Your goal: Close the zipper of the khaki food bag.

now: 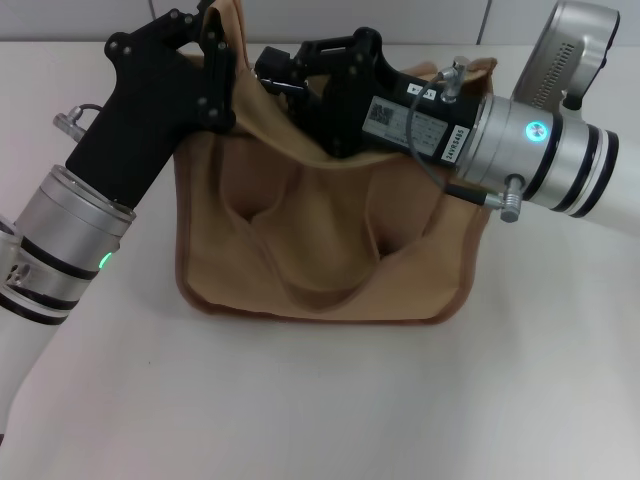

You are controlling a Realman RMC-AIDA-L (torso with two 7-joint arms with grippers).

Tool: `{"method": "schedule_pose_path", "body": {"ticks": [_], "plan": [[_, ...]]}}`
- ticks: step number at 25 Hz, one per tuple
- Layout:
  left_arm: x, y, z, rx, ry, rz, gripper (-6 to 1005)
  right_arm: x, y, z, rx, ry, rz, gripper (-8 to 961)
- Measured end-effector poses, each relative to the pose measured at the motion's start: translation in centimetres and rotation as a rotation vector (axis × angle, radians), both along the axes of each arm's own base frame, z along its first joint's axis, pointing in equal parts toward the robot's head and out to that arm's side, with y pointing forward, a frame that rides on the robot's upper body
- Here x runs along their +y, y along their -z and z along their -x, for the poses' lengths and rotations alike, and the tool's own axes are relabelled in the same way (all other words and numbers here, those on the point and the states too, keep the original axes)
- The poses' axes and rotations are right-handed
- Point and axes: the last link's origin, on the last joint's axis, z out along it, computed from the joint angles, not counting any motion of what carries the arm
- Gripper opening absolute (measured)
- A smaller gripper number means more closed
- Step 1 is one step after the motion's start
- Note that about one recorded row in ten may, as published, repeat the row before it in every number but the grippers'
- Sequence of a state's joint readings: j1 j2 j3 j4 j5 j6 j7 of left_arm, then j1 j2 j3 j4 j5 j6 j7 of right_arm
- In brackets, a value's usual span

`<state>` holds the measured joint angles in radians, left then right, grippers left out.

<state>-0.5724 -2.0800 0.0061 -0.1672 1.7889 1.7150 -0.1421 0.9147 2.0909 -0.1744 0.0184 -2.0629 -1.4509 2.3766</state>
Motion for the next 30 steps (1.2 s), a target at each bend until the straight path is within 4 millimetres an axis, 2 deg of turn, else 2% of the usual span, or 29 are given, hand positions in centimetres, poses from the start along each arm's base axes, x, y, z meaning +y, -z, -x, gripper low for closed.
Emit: {"method": "schedule_pose_path", "body": {"ticks": [4, 9, 18, 30], "plan": [[0.0, 0.0, 0.1, 0.000, -0.004, -0.001, 43, 0.0, -0.2, -0.3, 0.004, 0.008, -0.009, 86], [-0.1, -0.2, 0.4, -0.005, -0.021, -0.013, 43, -0.1, -0.6, -0.8, 0.013, 0.007, -0.021, 3], [0.1, -0.3, 1.0, -0.001, -0.058, -0.022, 43, -0.3, -1.3, -1.1, 0.023, -0.016, -0.030, 2], [0.2, -1.7, 3.2, -0.032, -0.182, -0.095, 43, -0.9, -2.7, -3.7, 0.028, 0.029, -0.064, 5]]}}
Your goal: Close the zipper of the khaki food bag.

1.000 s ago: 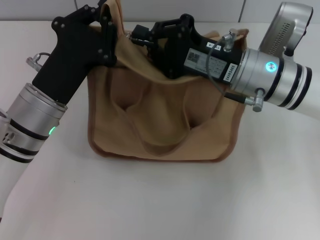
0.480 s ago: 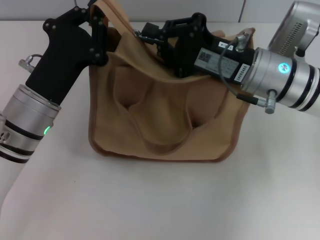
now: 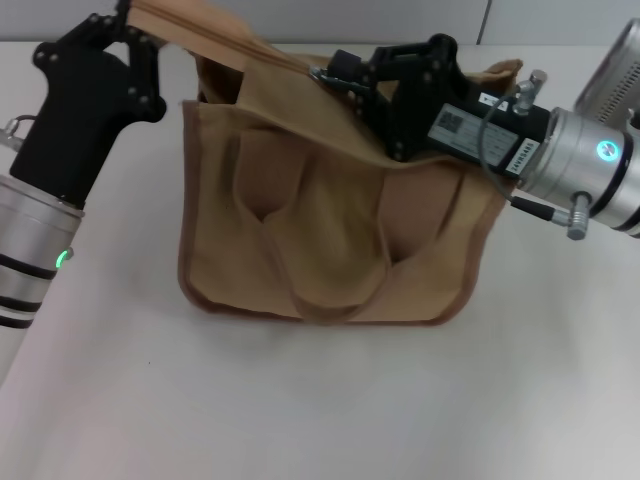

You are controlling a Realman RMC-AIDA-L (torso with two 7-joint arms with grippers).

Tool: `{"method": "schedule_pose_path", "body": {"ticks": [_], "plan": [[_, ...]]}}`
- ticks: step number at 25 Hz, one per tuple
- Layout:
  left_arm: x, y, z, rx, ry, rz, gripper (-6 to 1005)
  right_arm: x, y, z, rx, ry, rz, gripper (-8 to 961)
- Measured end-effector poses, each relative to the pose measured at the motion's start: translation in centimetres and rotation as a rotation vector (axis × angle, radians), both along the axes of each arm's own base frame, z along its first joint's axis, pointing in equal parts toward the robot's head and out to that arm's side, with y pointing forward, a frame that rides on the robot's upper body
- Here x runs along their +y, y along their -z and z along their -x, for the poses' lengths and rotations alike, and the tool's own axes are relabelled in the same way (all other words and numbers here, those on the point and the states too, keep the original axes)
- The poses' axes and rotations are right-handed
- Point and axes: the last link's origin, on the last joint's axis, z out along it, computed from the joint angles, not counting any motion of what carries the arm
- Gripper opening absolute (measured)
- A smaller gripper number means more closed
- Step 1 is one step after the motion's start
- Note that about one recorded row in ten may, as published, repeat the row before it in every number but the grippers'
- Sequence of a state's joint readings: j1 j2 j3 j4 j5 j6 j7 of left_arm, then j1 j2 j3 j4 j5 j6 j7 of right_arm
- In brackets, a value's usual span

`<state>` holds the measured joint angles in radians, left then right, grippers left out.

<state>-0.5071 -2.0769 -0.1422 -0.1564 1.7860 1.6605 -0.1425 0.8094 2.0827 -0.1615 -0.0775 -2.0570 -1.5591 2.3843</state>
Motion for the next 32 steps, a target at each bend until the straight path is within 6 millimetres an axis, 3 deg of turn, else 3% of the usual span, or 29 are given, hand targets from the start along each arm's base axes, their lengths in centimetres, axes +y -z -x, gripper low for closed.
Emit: {"method": "schedule_pose_path", "body": {"ticks": [10, 23, 25, 27, 32], "plan": [[-0.1, -0.8, 1.2, -0.005, -0.053, -0.035, 44, -0.9, -2.0, -3.4, 0.002, 0.073, -0.043, 7], [0.4, -0.8, 1.3, -0.002, -0.074, -0.035, 45, -2.8, -4.1, -7.3, 0.040, 0.177, -0.108, 9], [0.4, -0.8, 1.3, -0.001, -0.073, -0.034, 46, -3.0, -4.8, -7.5, 0.053, 0.167, -0.180, 10], [0.4, -0.7, 1.2, -0.001, -0.069, -0.030, 46, -3.2, -6.4, -7.2, 0.069, 0.088, -0.372, 10], [0.4, -0.7, 1.2, -0.004, -0.071, -0.029, 44, -3.5, -7.8, -7.0, 0.064, 0.017, -0.603, 11]]}}
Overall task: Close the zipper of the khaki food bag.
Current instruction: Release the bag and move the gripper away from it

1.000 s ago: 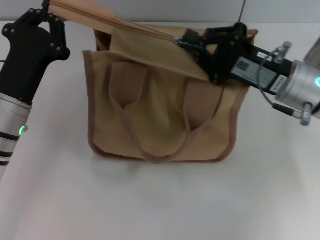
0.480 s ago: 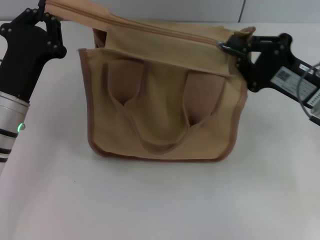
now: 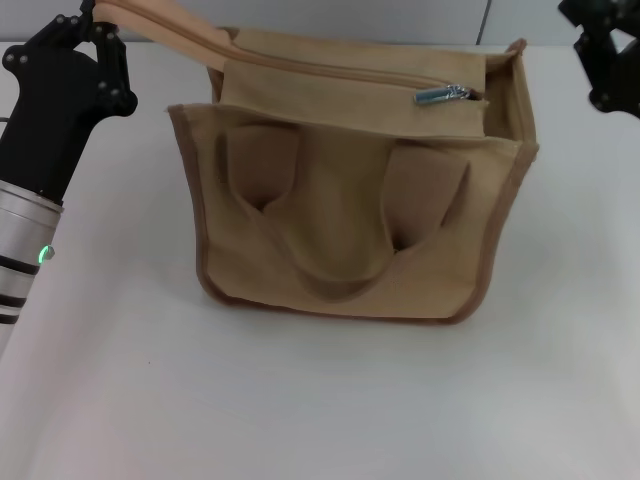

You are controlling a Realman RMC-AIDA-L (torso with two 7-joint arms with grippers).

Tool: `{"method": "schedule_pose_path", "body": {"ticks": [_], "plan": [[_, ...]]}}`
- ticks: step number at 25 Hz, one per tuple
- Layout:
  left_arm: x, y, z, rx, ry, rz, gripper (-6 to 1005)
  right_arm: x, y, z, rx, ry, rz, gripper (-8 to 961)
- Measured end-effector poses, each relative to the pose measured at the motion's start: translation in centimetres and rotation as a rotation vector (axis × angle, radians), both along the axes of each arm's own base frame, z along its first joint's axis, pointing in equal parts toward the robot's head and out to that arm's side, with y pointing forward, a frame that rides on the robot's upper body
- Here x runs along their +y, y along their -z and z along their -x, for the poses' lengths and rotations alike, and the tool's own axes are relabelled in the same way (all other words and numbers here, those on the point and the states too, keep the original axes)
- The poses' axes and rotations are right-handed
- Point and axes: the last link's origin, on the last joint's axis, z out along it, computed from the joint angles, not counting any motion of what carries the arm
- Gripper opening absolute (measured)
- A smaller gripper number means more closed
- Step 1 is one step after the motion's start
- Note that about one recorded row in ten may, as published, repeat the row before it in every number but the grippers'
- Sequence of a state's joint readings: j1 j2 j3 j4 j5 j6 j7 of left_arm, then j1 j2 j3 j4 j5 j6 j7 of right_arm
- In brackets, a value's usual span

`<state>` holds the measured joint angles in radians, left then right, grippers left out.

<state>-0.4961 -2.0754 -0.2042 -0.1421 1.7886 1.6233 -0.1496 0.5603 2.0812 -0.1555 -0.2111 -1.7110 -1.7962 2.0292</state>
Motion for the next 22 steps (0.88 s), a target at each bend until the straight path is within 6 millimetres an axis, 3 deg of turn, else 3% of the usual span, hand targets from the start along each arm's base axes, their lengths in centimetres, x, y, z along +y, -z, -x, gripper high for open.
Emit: {"method": "schedule_pose_path", "body": {"ticks": [9, 16, 20, 22], "plan": [[-0.2, 0.3, -0.2, 0.004, 0.010, 0.013, 89, -0.1, -0.1, 0.0, -0.084, -0.027, -0.146, 245], [-0.7, 0.6, -0.5, 0.024, 0.057, 0.042, 125, -0.6, 1.1, 1.6, -0.224, -0.167, -0.335, 464], [-0.8, 0.1, -0.1, -0.075, 0.044, 0.074, 145, -1.2, 2.0, 2.2, -0.279, -0.201, -0.466, 639], [-0.9, -0.3, 0.2, -0.117, 0.043, 0.087, 193, -1.2, 2.1, 2.3, -0.288, -0.204, -0.480, 679]]}}
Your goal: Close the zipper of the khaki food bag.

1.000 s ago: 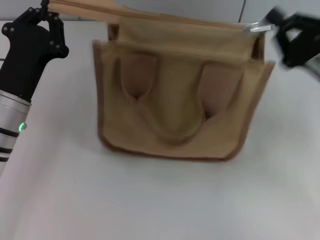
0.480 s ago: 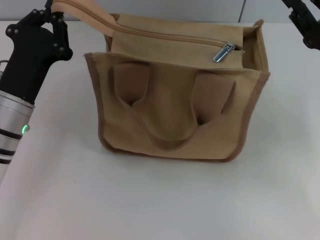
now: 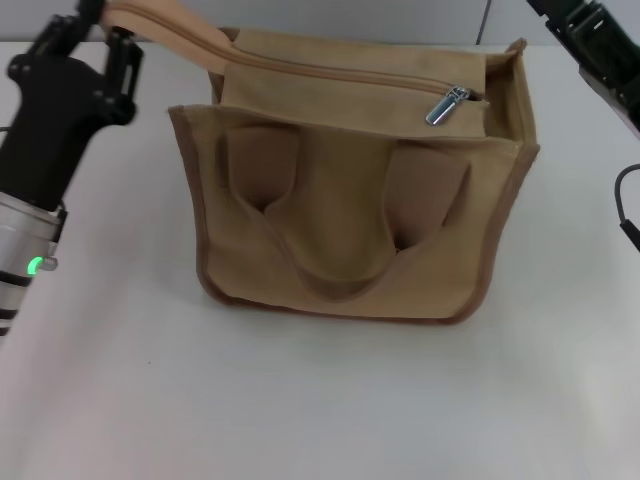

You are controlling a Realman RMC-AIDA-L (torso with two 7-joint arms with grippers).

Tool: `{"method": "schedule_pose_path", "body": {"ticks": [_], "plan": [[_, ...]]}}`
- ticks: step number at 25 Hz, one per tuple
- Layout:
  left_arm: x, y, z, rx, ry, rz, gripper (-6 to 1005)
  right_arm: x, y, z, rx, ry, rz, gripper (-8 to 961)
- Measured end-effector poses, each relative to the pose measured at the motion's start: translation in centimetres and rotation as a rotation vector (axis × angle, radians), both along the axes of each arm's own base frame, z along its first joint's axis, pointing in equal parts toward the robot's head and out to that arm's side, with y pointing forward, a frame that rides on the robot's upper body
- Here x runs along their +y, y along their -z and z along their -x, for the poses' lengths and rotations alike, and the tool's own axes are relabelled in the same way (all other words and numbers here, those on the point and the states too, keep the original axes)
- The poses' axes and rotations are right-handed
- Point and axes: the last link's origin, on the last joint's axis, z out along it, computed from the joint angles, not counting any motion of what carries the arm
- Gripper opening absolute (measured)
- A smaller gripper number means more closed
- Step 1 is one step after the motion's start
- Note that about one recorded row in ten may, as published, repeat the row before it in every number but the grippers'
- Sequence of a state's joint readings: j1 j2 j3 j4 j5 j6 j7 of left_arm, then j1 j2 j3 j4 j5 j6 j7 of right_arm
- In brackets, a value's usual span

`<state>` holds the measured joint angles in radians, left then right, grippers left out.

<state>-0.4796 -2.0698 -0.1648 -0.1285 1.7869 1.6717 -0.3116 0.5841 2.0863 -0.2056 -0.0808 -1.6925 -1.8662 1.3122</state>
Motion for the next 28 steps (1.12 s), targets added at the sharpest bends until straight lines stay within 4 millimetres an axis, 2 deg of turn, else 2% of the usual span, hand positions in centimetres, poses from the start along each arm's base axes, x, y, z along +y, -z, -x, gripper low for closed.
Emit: {"method": "schedule_pose_path", "body": {"ticks": [2, 3, 6, 8, 11, 15, 17, 18, 22, 26, 28], "plan": [[-0.2, -0.9, 0.7, -0.083, -0.013, 0.014, 241, -0.1, 0.2, 0.0, -0.008, 0.002, -0.014, 719], [-0.6, -2.1, 1.6, -0.175, -0.028, 0.018, 266, -0.2, 0.5, 0.0, -0.012, 0.005, -0.024, 739], [-0.6, -2.1, 1.6, -0.175, -0.028, 0.018, 338, -0.3, 0.6, 0.0, -0.023, 0.004, -0.043, 739], [-1.5, -4.0, 2.7, -0.293, 0.003, 0.060, 402, -0.5, 0.8, 0.0, -0.048, -0.002, -0.084, 739], [-2.7, -5.6, 3.1, -0.308, 0.070, 0.088, 521, -0.5, 1.0, 0.1, -0.060, -0.007, -0.105, 739], [-4.2, -6.3, 3.5, -0.246, 0.124, 0.141, 675, -0.6, 1.0, 0.2, -0.095, -0.021, -0.162, 740], [-4.6, -6.3, 3.7, -0.211, 0.133, 0.168, 749, -0.9, 1.1, 0.2, -0.100, -0.031, -0.195, 740], [-5.4, -5.9, 3.8, -0.129, 0.155, 0.248, 786, -1.4, 1.2, 0.3, -0.113, -0.046, -0.238, 740], [-6.2, -4.9, 3.8, -0.022, 0.192, 0.374, 786, -2.2, 1.7, 0.4, -0.191, -0.114, -0.310, 740], [-7.3, -3.2, 3.6, 0.118, 0.250, 0.539, 786, -3.4, 3.2, 1.2, -0.339, -0.319, -0.341, 740], [-7.7, -2.5, 3.6, 0.166, 0.273, 0.604, 786, -3.7, 3.4, 1.1, -0.366, -0.355, -0.341, 739]]}}
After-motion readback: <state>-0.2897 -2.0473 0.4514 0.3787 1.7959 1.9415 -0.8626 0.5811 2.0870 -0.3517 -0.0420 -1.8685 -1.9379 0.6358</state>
